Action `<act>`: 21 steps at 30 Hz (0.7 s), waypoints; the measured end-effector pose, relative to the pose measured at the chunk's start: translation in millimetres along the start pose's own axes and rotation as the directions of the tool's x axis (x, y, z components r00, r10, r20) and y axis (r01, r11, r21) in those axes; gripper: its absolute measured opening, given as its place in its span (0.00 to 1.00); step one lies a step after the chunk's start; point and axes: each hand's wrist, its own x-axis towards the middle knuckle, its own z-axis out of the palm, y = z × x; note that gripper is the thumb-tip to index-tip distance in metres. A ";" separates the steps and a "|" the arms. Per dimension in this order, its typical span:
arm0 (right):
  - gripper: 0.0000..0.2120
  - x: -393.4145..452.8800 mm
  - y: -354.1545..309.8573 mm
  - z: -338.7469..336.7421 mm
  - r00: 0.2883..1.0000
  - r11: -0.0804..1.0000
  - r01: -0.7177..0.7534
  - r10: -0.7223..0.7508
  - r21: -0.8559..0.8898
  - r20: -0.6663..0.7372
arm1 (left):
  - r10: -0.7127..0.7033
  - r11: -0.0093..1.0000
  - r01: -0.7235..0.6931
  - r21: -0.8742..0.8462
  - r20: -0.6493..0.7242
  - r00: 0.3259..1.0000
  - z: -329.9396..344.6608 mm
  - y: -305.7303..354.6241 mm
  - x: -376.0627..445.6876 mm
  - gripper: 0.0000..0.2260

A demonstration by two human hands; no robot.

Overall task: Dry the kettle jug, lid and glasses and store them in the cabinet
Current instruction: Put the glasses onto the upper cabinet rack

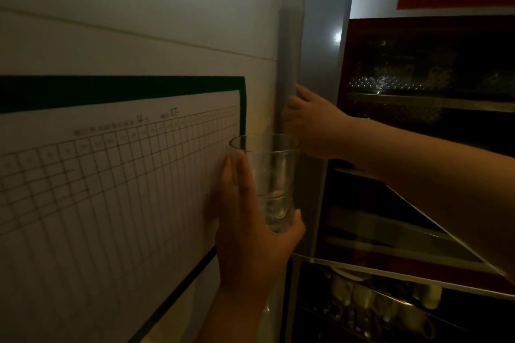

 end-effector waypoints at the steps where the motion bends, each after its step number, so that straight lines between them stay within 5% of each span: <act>1: 0.15 -0.7 1.5 -0.3 0.999 1.000 0.005 -0.005 0.005 -0.038 | -0.006 1.000 0.006 0.000 0.000 1.000 -0.3 0.0 0.0 0.53; 9: 0.16 -29.4 24.0 -23.0 0.930 0.999 0.026 -0.016 0.022 -0.367 | -0.059 0.998 0.059 -0.001 -0.009 0.998 2.1 1.6 -3.6 0.53; 21: 0.12 -57.1 9.2 -69.7 0.899 0.987 -0.051 0.113 0.155 -0.423 | -0.107 0.994 0.107 0.001 -0.011 0.994 -4.9 2.9 -6.8 0.55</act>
